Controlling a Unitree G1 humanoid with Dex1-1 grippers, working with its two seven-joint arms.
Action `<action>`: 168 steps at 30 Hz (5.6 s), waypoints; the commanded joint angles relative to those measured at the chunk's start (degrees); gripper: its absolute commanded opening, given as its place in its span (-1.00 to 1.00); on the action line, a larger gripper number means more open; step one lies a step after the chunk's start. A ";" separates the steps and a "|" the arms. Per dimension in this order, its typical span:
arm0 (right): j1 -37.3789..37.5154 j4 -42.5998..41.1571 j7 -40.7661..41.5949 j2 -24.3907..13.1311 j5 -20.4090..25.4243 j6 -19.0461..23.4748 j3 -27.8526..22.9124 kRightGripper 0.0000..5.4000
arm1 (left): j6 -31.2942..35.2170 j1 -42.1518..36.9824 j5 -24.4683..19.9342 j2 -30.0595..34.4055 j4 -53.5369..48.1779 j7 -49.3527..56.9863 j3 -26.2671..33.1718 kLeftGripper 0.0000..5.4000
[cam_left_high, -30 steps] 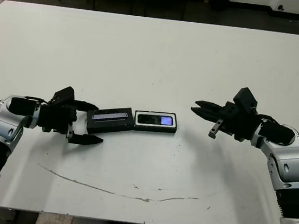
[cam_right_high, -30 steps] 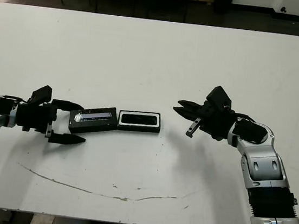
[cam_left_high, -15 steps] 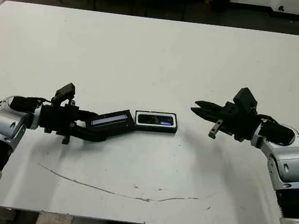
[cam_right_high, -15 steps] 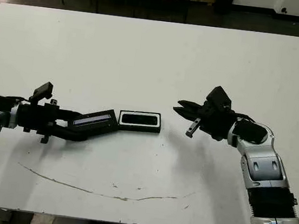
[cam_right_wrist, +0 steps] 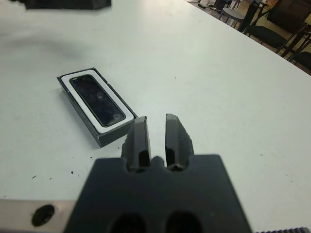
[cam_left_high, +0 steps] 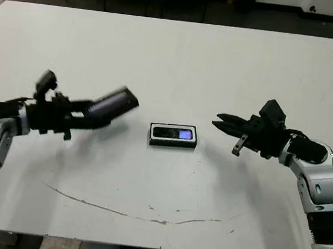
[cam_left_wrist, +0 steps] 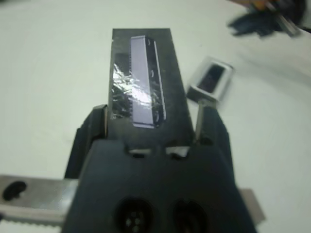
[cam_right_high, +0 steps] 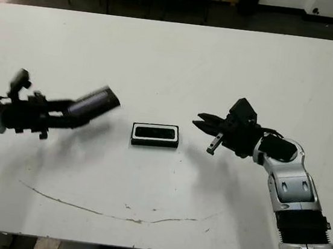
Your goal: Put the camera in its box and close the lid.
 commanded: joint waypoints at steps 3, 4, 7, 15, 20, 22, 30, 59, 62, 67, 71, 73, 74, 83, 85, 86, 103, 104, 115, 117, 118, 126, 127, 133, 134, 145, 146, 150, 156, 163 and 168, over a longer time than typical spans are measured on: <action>0.94 0.50 0.14 -0.41 -0.42 -0.48 0.32 -1.00 | -5.02 -0.02 2.41 -0.42 -2.45 2.98 -1.08 -0.41; 0.88 0.39 -0.04 -0.43 -0.46 -0.16 0.28 -1.00 | -6.37 -0.69 3.38 -0.26 -2.39 2.53 -2.19 -0.41; 0.65 0.01 -0.53 -0.45 -0.18 1.49 -0.01 -1.00 | -7.40 -3.55 6.08 0.31 -1.14 0.14 -6.19 -0.41; -0.18 -0.51 -0.62 -1.04 1.52 4.13 -2.04 -1.00 | -6.43 -13.21 13.83 -1.55 8.42 -6.10 -16.90 -0.43; -1.54 0.95 0.60 -1.67 3.44 6.08 -3.94 -1.00 | -10.92 -17.90 18.46 -4.37 16.91 -9.07 -21.74 -0.43; -1.78 2.26 1.17 -2.04 3.18 3.98 -4.23 -1.00 | -12.38 -19.28 19.36 -5.60 19.95 -10.07 -22.52 -0.43; -1.98 4.17 2.07 -2.51 3.63 3.82 -4.93 -1.00 | -14.50 -21.64 20.06 -8.46 27.47 -11.71 -22.20 -0.45; -1.59 3.88 1.27 -2.62 2.04 3.60 -3.27 -1.00 | -14.92 -21.65 20.59 -9.84 26.41 -18.30 -21.57 -0.45; -1.54 3.96 1.37 -2.68 2.03 3.68 -3.38 -1.00 | -15.42 -21.54 22.11 -10.48 26.57 -17.35 -22.79 -0.45; -1.29 3.88 1.45 -2.88 1.99 3.82 -3.43 -1.00 | -15.39 -22.29 24.89 -12.11 28.96 -15.93 -25.23 -0.45; -0.92 3.08 1.15 -2.77 2.26 4.69 -3.54 -1.00 | -16.12 -22.63 26.54 -13.61 30.66 -14.71 -27.00 -0.45; -0.89 3.22 1.37 -2.75 2.18 4.04 -3.50 -1.00 | -16.49 -22.64 26.83 -14.19 31.28 -14.39 -27.50 -0.45; -0.90 3.33 1.38 -2.75 2.11 3.87 -3.49 -1.00 | -16.39 -22.67 26.84 -14.52 31.63 -14.33 -27.71 -0.45; -1.07 4.44 1.66 -2.57 2.21 2.82 -3.49 -1.00 | -13.01 -23.24 26.34 -17.00 31.99 -14.99 -28.50 -0.45; -1.11 4.26 1.63 -2.57 2.35 3.22 -3.49 -1.00 | -12.36 -23.50 26.43 -17.55 31.90 -14.82 -28.65 -0.45; -1.09 4.21 1.63 -2.59 2.37 3.20 -3.52 -1.00 | -12.25 -23.63 26.59 -17.85 31.96 -14.43 -28.76 -0.45; 0.20 1.12 1.45 -3.36 2.86 5.07 -4.22 -1.00 | -10.17 -27.30 28.62 -25.94 41.12 -11.14 -30.20 -0.45; 0.29 0.85 1.34 -3.40 2.78 5.13 -4.21 -1.00 | -10.09 -27.41 28.82 -26.22 41.61 -11.04 -30.25 -0.45; 0.52 -0.32 1.49 -3.71 2.81 5.82 -4.30 -1.00 | -10.65 -28.44 32.65 -28.35 43.50 -9.46 -32.34 -0.45; 0.59 -0.51 1.35 -3.80 2.60 5.64 -4.24 -1.00 | -9.70 -29.02 33.48 -28.76 43.44 -9.97 -33.09 -0.45; 0.62 -0.66 1.26 -3.84 2.59 5.87 -4.23 -1.00 | -9.24 -29.38 33.89 -28.98 43.50 -10.50 -33.43 -0.45; 0.70 -0.78 1.89 -3.99 3.43 6.02 -4.64 -1.00 | -9.73 -31.92 39.63 -30.12 42.61 -8.85 -38.43 -0.45; 0.79 -0.92 1.93 -4.08 3.49 6.10 -4.72 -1.00 | -9.63 -32.06 40.01 -30.18 42.77 -8.40 -38.81 -0.45; 1.75 -2.41 1.38 -4.79 3.93 7.84 -5.26 -1.00 | -8.42 -32.97 41.51 -30.96 44.94 -7.35 -39.92 -0.47; 1.93 -2.71 1.13 -4.85 3.87 8.04 -5.23 -1.00 | -8.45 -33.02 41.64 -31.01 45.26 -7.38 -40.02 -0.47; 2.12 -3.41 0.86 -4.21 4.16 8.38 -4.54 -1.00 | -9.90 -30.90 42.03 -26.95 45.45 -7.66 -39.75 0.07; 2.04 -3.28 0.95 -4.13 4.20 8.36 -4.46 -1.00 | -11.89 -30.47 42.33 -25.98 44.86 -7.66 -40.08 0.15; 1.59 -2.56 1.15 -3.79 4.33 8.55 -4.13 -1.00 | -13.46 -29.24 41.95 -22.08 43.90 -9.11 -39.75 0.49; 1.43 -1.87 1.39 -3.34 4.24 6.66 -3.79 -1.00 | -15.11 -25.48 42.80 -12.33 39.63 -8.16 -40.70 0.98; 0.71 -1.35 1.38 -3.07 4.38 7.35 -3.40 -1.00 | -16.79 -18.25 41.13 1.32 27.52 -7.08 -38.87 0.99; 0.09 -1.52 0.82 -2.51 4.11 7.28 -2.96 -1.00 | -15.94 -13.45 34.28 8.15 16.63 -7.28 -31.46 0.99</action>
